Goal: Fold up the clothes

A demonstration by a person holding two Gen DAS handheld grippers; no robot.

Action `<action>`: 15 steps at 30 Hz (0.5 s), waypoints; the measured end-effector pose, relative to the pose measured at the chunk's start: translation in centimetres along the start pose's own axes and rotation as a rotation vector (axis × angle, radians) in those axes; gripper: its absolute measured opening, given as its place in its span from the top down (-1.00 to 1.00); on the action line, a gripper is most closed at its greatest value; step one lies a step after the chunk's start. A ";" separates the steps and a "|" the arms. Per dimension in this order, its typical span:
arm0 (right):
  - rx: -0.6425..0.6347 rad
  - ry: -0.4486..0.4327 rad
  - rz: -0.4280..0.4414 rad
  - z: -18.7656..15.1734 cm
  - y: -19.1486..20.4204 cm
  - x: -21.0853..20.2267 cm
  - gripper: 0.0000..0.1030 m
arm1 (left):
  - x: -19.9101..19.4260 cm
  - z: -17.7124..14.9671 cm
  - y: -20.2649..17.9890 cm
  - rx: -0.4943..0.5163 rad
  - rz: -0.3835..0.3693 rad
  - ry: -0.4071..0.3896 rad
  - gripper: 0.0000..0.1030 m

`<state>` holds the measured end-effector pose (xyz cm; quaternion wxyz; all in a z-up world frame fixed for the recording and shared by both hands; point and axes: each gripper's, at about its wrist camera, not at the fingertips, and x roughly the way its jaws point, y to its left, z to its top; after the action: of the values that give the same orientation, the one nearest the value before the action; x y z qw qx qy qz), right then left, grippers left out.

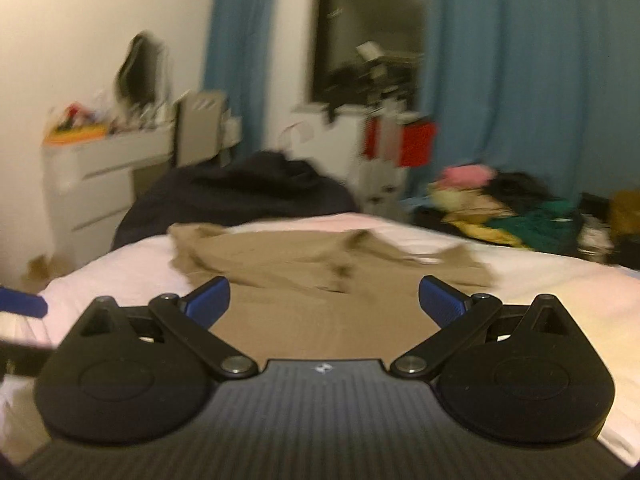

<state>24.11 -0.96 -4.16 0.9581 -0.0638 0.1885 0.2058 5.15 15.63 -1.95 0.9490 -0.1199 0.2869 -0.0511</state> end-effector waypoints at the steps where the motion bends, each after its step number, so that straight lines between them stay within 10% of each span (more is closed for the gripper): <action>1: -0.007 0.035 0.037 0.5 1.0 2.4 -0.99 | 0.4 -0.1 1.1 -0.036 0.014 0.010 -0.99; 9: -0.110 0.176 0.217 3.5 11.4 19.4 -0.94 | 3.3 0.0 7.9 -0.299 0.089 0.075 -0.97; 15: -0.145 0.157 0.182 3.7 16.0 27.4 -0.67 | 4.0 0.4 10.8 -0.362 0.158 0.058 -0.97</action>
<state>41.78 24.42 -12.07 0.9107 -0.1315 0.2525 0.2992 8.99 25.49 -6.58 0.9044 -0.2641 0.3271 0.0727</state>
